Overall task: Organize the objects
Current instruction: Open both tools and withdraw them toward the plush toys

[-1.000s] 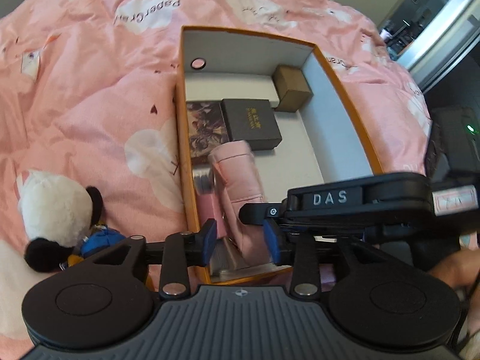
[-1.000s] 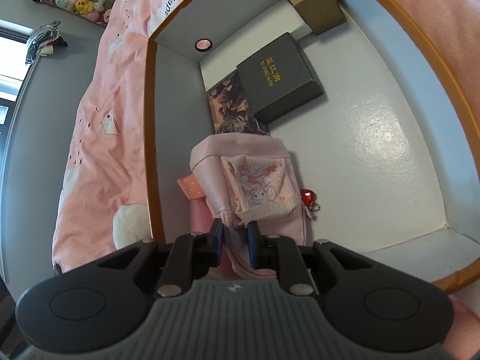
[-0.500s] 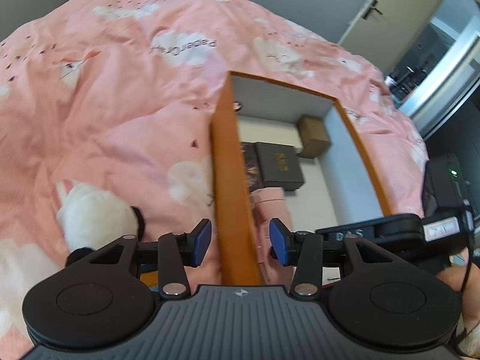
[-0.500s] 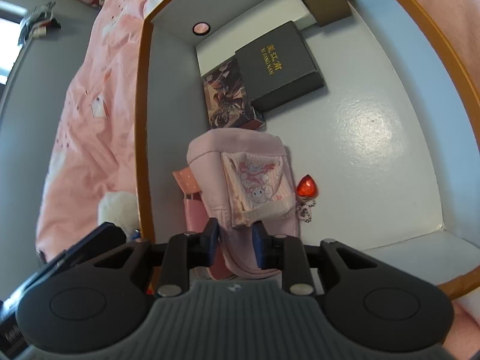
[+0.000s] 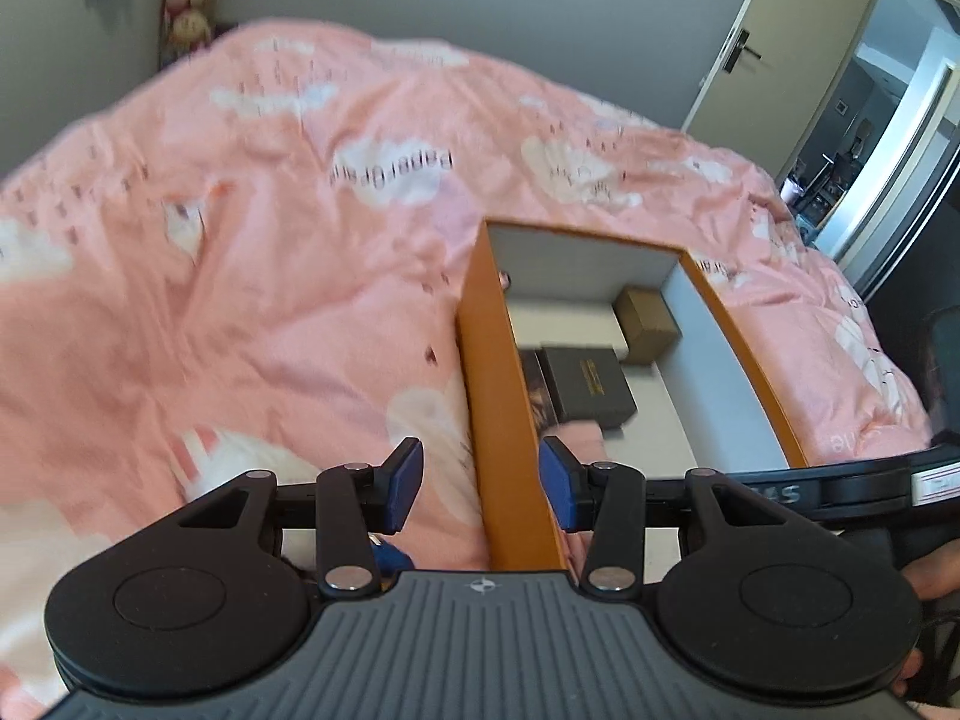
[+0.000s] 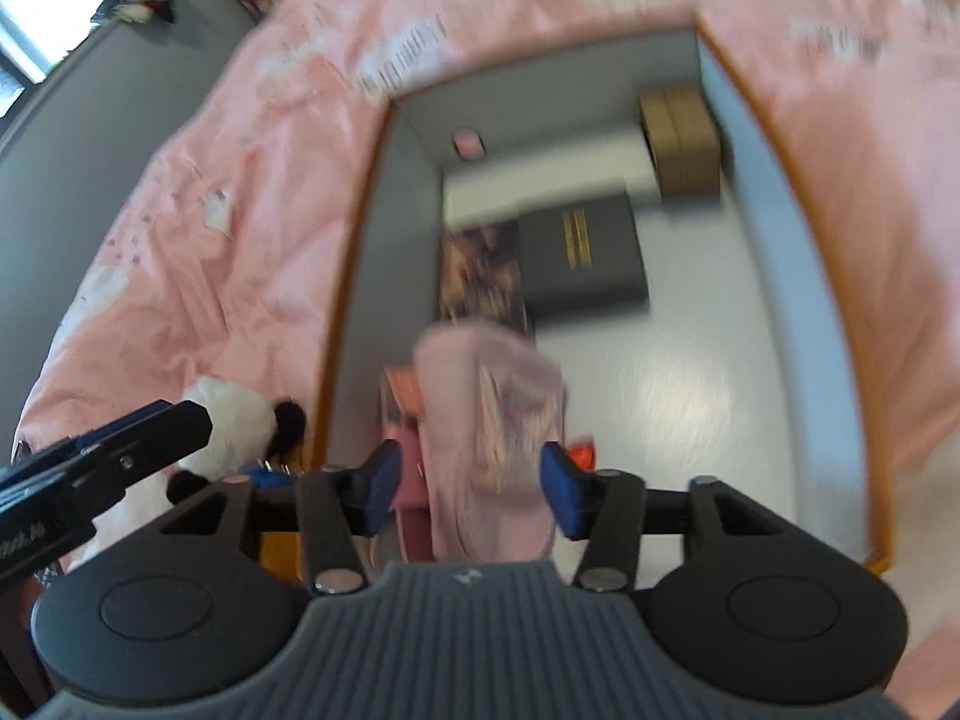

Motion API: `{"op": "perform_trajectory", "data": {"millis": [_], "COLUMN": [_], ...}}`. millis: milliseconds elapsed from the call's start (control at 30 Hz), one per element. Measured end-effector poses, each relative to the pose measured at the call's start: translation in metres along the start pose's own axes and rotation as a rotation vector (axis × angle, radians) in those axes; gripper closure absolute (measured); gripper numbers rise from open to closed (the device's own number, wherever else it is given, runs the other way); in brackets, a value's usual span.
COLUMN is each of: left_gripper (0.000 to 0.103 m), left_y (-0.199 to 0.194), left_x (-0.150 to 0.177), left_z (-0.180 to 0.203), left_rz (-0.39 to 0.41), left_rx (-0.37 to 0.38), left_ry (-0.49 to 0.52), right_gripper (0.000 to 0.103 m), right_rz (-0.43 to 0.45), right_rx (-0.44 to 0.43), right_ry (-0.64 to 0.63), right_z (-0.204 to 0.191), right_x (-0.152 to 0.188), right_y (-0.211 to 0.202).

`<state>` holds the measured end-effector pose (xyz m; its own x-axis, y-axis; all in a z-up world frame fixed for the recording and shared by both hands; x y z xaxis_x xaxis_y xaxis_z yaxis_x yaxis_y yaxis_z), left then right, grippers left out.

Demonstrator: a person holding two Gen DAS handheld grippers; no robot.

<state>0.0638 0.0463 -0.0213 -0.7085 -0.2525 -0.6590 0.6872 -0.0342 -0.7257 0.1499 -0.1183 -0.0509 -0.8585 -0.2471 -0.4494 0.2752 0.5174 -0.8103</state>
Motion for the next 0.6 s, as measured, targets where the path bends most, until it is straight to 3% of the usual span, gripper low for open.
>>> {"op": "perform_trajectory", "data": {"millis": [133,367,600], "left_gripper": [0.049,0.049,0.047], "left_y": [-0.02,-0.037,-0.033], "left_x": [-0.01,-0.007,0.017], "left_z": [-0.006,-0.024,-0.057], "left_rz": [0.081,0.077,-0.014], "left_rx": [-0.096,-0.191,-0.269], "left_ry": [0.054,0.107,0.093], "right_gripper": [0.026,0.024,0.022], "right_rz": [0.119,0.179,0.086], "right_rx": [-0.029,-0.12,-0.128], "right_ry": [-0.138,-0.268,-0.485], "right_z": [-0.028,-0.071,-0.122], "right_x": [-0.012,-0.016,0.003], "right_y": [-0.02,-0.021,-0.002]}}
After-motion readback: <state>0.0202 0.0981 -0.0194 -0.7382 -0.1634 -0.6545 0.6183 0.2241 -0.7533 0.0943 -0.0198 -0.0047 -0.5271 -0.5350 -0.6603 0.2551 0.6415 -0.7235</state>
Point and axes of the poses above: each gripper's, at about its wrist camera, not at the fingertips, and y roughly the way its jaws point, z to its right, x to its underside, the point moved 7 cm from there along y, roughly the way its jaws point, and after that the axes turned 4 degrees about -x, right-handed, at the moved point
